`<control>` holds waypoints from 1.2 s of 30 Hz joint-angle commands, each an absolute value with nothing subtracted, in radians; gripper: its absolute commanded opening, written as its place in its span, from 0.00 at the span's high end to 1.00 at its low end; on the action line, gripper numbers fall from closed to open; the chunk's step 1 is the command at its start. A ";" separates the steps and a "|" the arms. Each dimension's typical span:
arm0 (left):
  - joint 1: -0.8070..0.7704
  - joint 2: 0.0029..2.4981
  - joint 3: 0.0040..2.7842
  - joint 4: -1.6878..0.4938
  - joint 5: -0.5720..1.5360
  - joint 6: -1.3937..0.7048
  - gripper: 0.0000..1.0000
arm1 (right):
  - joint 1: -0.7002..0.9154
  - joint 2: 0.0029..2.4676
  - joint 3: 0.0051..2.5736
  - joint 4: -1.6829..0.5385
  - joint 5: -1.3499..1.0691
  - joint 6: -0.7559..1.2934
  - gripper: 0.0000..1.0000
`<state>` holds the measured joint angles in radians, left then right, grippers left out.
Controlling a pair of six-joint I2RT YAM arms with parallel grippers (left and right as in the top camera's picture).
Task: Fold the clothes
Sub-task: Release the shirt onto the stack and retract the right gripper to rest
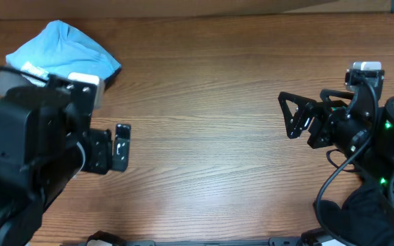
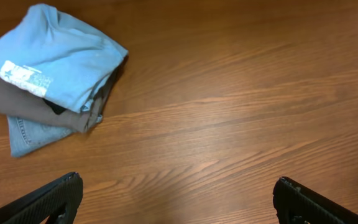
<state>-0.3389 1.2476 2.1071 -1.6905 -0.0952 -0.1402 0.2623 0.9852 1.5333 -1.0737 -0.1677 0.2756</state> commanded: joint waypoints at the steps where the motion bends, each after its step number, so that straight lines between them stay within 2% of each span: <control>1: -0.343 1.247 2.103 -1.689 -0.112 -0.165 0.00 | 0.260 1.001 1.551 -1.080 -0.157 0.250 0.00; 14: -0.343 1.289 2.103 -1.689 -0.111 -0.165 0.00 | 0.260 1.056 1.551 -1.095 -0.158 0.250 0.00; 22: -0.343 1.311 2.103 -1.689 -0.111 -0.165 0.00 | 0.260 1.067 1.551 -1.182 -0.155 0.258 0.00; 36: -0.343 1.333 2.103 -1.689 -0.111 -0.165 0.00 | 0.262 1.015 1.551 -1.106 -0.110 0.141 0.00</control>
<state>-0.3389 1.3266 2.1048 -1.6905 -0.0956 -0.1516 0.2623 1.0561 1.5333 -1.1221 -0.1421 0.1871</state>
